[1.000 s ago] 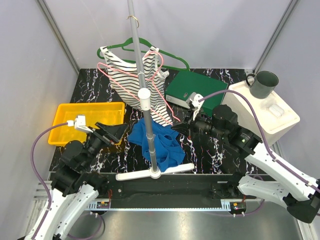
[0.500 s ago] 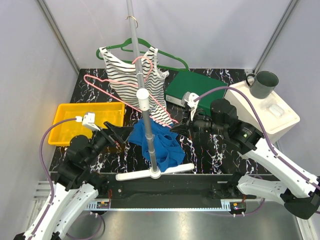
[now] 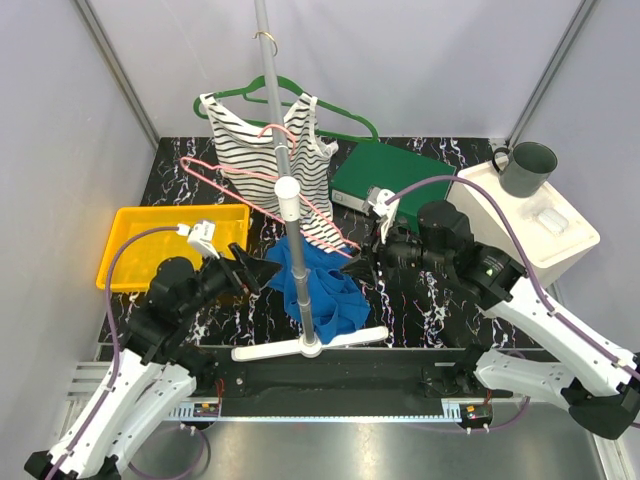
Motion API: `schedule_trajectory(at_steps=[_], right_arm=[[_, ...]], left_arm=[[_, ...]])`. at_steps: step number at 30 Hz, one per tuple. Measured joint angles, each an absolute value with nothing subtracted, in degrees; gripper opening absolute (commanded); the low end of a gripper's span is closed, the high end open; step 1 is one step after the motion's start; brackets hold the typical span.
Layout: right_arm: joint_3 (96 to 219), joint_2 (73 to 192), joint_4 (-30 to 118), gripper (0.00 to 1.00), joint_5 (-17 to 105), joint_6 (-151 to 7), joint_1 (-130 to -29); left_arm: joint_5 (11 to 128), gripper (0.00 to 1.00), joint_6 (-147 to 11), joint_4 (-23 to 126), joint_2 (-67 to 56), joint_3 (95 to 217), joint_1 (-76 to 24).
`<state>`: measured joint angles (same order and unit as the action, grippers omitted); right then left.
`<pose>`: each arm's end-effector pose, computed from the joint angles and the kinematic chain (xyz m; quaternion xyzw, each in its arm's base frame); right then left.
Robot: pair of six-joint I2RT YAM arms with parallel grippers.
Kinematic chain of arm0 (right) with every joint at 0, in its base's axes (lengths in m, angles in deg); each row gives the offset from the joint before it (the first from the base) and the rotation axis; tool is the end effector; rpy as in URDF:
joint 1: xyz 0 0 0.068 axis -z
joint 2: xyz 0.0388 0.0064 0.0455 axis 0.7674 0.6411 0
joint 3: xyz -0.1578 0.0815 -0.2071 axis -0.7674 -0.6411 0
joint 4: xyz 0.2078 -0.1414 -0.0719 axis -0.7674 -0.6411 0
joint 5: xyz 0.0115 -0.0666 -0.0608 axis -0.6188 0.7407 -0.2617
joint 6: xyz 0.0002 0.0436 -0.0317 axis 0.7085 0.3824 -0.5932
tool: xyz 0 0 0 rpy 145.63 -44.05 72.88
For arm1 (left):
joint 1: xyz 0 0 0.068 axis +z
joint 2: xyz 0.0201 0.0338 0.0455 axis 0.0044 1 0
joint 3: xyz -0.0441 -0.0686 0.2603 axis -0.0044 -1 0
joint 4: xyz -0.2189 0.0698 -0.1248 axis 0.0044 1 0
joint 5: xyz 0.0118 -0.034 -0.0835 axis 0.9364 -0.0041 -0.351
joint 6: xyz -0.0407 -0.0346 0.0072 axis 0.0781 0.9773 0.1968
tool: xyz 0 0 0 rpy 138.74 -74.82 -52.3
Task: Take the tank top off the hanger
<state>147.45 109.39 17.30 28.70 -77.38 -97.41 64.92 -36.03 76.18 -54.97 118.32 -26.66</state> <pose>0.1349 0.1670 0.3936 -0.4199 0.6904 0.3835 0.4472 0.1031 -0.0613 0.3001 -0.0409 0.7820 -0.4257 0.4533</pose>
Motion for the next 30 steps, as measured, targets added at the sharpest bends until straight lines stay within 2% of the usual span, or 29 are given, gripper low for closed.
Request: schedule_trajectory(at_steps=[2,3,6,11,16,22,30], right_arm=[[146.01,108.38,17.37,0.79,30.78,-75.57,-97.43],[145.38,107.88,17.39,0.89,32.02,-74.85,-97.41],[142.97,105.41,17.35,1.00,37.62,-71.44,-97.43],[139.10,99.86,17.33,1.00,47.35,-65.08,-97.41],[133.53,91.36,17.17,1.00,59.56,-54.67,-97.41],[124.90,80.69,15.08,1.00,70.34,-43.11,-97.37],[120.55,73.37,11.38,1.00,72.50,-38.13,-97.37]], left_arm=[[63.78,0.95,-36.03,75.97,-54.32,117.60,-26.66],[63.30,0.95,-35.93,75.75,-54.23,116.99,-26.66],[62.05,0.95,-35.14,74.85,-54.06,114.30,-26.66],[60.96,0.98,-32.84,71.68,-51.00,110.13,-27.25],[64.11,0.99,-31.42,69.67,-42.82,109.25,-33.24],[76.19,0.99,-30.48,69.12,-28.79,111.99,-44.63],[92.61,0.99,-28.03,68.47,-12.55,116.93,-51.95]])
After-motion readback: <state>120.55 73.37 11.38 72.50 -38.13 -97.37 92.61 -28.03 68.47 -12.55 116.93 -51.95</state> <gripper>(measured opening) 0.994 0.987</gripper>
